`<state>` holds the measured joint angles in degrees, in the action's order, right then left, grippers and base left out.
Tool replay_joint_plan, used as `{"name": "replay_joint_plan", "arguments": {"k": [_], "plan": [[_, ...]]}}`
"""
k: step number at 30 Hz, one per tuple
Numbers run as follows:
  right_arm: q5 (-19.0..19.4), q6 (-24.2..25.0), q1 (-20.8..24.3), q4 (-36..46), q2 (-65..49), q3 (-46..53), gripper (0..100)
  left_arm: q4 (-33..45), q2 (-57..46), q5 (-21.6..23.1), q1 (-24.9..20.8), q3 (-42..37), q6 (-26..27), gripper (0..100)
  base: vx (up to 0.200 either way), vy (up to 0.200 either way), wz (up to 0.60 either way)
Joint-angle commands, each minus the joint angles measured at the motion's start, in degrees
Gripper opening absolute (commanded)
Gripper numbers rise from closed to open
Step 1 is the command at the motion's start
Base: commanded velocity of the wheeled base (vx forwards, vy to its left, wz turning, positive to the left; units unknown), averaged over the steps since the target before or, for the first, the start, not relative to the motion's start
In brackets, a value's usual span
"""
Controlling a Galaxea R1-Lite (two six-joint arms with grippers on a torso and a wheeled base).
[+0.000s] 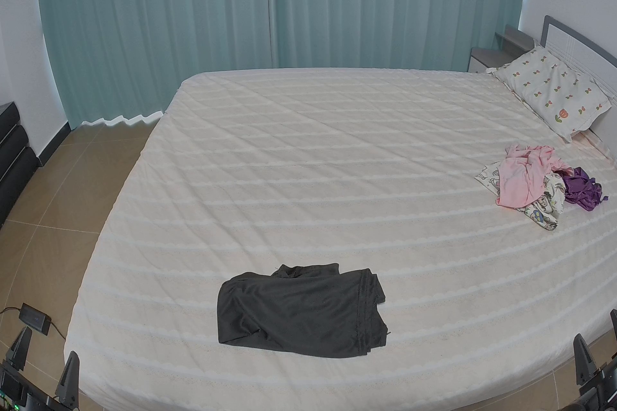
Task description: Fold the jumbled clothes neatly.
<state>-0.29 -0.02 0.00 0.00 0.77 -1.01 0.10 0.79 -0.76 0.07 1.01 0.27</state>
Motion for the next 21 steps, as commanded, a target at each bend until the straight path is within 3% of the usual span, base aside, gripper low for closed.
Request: {"name": "replay_joint_plan", "arguments": {"k": [1, 21], "plan": [[0.12, 0.11, 0.00, -0.09, -0.68, 1.01, 100, -0.01, -0.79, -0.04, 0.01, -0.84, 0.00, 100, 0.000, 0.000, 0.00], [0.29, 0.11, 0.00, -0.09, -0.68, 1.01, 100, -0.01, -0.79, -0.04, 0.01, -0.84, 0.00, 100, 0.000, 0.000, 0.00]]}}
